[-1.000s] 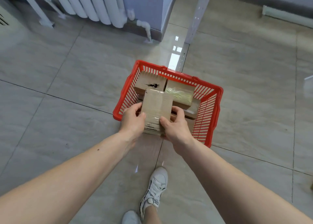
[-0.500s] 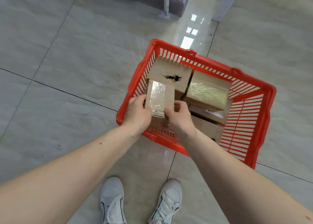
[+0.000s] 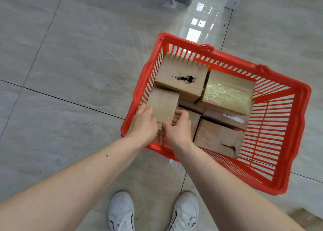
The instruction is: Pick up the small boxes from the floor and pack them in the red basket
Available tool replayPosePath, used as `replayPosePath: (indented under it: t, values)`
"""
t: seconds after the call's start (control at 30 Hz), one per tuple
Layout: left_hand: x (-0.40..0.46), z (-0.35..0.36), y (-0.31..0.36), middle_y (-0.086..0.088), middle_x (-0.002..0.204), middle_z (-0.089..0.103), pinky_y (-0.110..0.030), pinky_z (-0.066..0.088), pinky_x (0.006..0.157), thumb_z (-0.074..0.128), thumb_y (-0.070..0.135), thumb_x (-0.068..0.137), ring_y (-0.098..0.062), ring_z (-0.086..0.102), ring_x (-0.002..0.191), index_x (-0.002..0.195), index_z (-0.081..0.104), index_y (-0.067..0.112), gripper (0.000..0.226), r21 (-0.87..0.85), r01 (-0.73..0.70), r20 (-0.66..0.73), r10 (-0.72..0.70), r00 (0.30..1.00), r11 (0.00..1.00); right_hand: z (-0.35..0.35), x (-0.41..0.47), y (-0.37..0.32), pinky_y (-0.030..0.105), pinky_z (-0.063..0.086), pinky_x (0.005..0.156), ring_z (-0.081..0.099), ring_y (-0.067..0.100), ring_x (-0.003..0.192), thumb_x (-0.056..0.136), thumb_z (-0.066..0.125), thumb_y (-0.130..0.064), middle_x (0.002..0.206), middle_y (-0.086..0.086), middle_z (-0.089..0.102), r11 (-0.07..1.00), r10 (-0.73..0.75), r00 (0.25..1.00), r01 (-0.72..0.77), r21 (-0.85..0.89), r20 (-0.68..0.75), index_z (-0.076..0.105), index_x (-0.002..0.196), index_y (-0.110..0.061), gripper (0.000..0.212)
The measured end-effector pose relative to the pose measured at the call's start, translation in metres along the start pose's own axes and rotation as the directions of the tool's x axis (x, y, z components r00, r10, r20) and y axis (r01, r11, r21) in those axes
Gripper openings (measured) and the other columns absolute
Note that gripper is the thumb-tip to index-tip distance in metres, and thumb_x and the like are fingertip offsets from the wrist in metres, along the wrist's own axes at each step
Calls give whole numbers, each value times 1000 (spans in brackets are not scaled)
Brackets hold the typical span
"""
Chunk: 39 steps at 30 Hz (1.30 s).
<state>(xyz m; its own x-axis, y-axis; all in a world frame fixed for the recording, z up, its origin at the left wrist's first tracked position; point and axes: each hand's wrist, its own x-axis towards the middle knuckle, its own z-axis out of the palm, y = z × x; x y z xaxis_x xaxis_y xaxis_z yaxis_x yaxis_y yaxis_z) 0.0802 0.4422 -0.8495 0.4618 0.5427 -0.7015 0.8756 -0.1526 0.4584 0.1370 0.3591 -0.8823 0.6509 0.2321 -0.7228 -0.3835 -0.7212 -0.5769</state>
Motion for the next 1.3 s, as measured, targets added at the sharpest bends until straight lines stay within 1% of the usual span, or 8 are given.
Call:
replayPosePath:
  t: [0.1, 0.23, 0.37, 0.53, 0.83, 0.93, 1.1, 1.3]
  values:
    - [-8, 4, 5, -4, 166, 4, -32, 4, 121, 39, 13, 100, -23, 3, 153, 153, 25, 10, 55, 105, -16, 13, 15, 1000, 994, 2, -2, 1, 35, 48, 95, 59, 25, 108, 85, 70, -18, 126, 9, 52, 990, 5, 998, 4, -141, 62, 40, 128, -16, 52]
    - [-16, -5, 7, -5, 164, 16, -30, 8, 121, 40, 12, 100, -19, 12, 152, 151, 31, 10, 52, 67, -22, -14, 23, 1000, 998, -13, -11, 2, 38, 45, 102, 56, 27, 121, 86, 71, -24, 132, 7, 58, 982, 51, 997, -40, -186, 55, 40, 134, -16, 57]
    - [-39, -12, 23, -4, 163, 21, -30, 12, 121, 41, 13, 99, -18, 17, 151, 150, 35, 11, 51, 32, 11, -10, -11, 1000, 999, -55, -39, 0, 38, 45, 103, 56, 22, 119, 89, 68, -27, 129, 1, 58, 983, 43, 997, -31, -183, 66, 44, 133, -16, 51]
    - [-92, -14, 69, -1, 163, 21, -34, 13, 123, 39, 16, 101, -16, 16, 151, 151, 32, 14, 50, 15, -28, 77, 27, 997, 999, -113, -93, -2, 33, 47, 96, 55, 16, 104, 89, 67, -29, 116, -1, 57, 989, 99, 990, -87, -123, 98, 47, 132, -15, 50]
    - [-184, 16, 162, 2, 163, 23, -36, 23, 120, 41, 34, 99, -19, 27, 148, 153, 29, 21, 56, 141, -219, 286, 172, 943, 966, -225, -169, 35, 31, 48, 72, 60, 13, 86, 86, 67, -21, 102, 0, 64, 966, 203, 974, -183, 184, -99, 54, 120, -13, 37]
    - [-210, 42, 188, 2, 161, 28, -36, 26, 118, 41, 37, 99, -19, 31, 145, 153, 29, 21, 57, 169, -270, 334, 203, 921, 948, -261, -186, 65, 31, 48, 74, 59, 13, 82, 88, 65, -21, 98, 0, 61, 927, 264, 956, -216, 306, -127, 52, 121, -13, 36]
    - [-254, 118, 220, -4, 139, 57, -36, 41, 107, 47, 37, 93, -25, 54, 126, 137, 50, 15, 49, 146, -304, 398, 225, 889, 941, -326, -205, 139, 44, 51, 96, 63, 24, 104, 88, 64, -25, 109, 5, 60, 881, 357, 917, -267, 391, -179, 50, 124, -14, 40]
    - [-292, 241, 240, -1, 141, 54, -33, 36, 111, 47, 36, 96, -22, 48, 133, 149, 37, 20, 57, 165, -295, 446, 196, 873, 941, -418, -208, 248, 48, 52, 97, 64, 26, 108, 87, 67, -27, 110, 4, 62, 850, 431, 874, -310, 425, -224, 51, 117, -18, 35]
